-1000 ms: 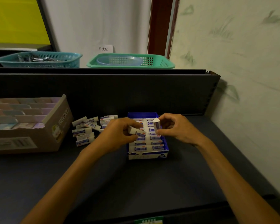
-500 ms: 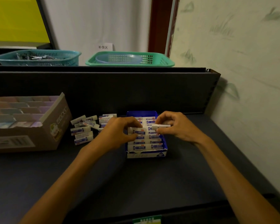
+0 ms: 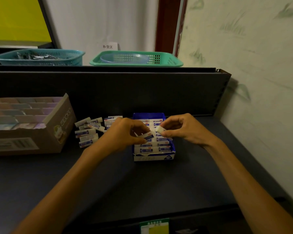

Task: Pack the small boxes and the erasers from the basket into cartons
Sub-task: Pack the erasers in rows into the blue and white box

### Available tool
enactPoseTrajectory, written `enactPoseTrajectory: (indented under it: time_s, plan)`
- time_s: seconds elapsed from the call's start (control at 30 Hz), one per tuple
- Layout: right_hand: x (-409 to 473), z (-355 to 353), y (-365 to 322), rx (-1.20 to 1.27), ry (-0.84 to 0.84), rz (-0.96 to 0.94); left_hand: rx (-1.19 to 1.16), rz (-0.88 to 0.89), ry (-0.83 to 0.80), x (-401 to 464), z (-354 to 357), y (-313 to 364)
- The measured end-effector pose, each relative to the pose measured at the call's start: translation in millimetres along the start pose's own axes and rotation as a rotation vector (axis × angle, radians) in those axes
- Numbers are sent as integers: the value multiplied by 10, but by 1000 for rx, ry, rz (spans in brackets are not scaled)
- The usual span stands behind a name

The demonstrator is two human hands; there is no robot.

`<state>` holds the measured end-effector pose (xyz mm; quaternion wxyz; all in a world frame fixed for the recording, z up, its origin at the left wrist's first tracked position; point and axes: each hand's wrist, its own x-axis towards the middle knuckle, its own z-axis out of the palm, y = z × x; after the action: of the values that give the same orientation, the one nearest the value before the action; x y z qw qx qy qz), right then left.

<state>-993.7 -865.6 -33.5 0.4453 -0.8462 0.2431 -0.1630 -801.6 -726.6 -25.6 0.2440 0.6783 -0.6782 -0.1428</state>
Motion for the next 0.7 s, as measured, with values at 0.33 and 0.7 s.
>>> enactPoseTrajectory:
  time_s: [0.33,0.7]
  plan:
    - [-44,45,-34,-53,-130,-6,-51,-34,-232,90,7,-16]
    - [95,118,-189,-364,-379,59,123,55,-378,207,52,-14]
